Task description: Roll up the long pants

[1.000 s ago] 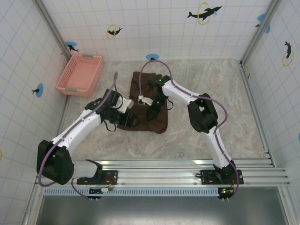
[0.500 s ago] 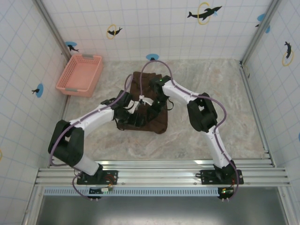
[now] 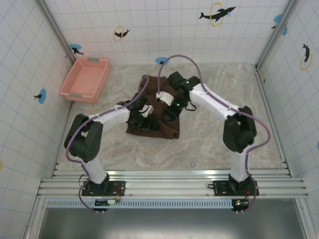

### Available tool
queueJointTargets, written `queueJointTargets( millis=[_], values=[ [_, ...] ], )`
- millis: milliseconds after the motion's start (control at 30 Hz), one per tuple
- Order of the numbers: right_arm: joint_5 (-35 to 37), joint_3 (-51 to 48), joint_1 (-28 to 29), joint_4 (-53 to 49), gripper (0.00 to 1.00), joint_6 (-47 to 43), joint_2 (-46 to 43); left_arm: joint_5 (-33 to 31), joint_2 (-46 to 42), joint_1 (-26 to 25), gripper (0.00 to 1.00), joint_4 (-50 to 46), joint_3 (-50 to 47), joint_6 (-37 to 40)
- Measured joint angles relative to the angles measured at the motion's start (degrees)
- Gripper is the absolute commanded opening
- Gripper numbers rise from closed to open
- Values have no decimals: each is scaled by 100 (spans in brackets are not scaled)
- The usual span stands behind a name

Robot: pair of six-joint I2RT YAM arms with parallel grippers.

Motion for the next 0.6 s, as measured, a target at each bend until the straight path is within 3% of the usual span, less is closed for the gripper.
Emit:
queueJointTargets(
  millis=[133, 267, 600],
  values=[
    [358, -442, 732, 190, 64, 149, -946, -15, 2, 0, 97, 0, 4, 2],
    [271, -1228, 1224, 433, 56, 409, -1165, -20, 2, 0, 97, -2, 7, 7],
    [153, -1788, 1012, 1045, 48, 387, 13, -33, 2, 0, 97, -26, 15, 70]
  ],
)
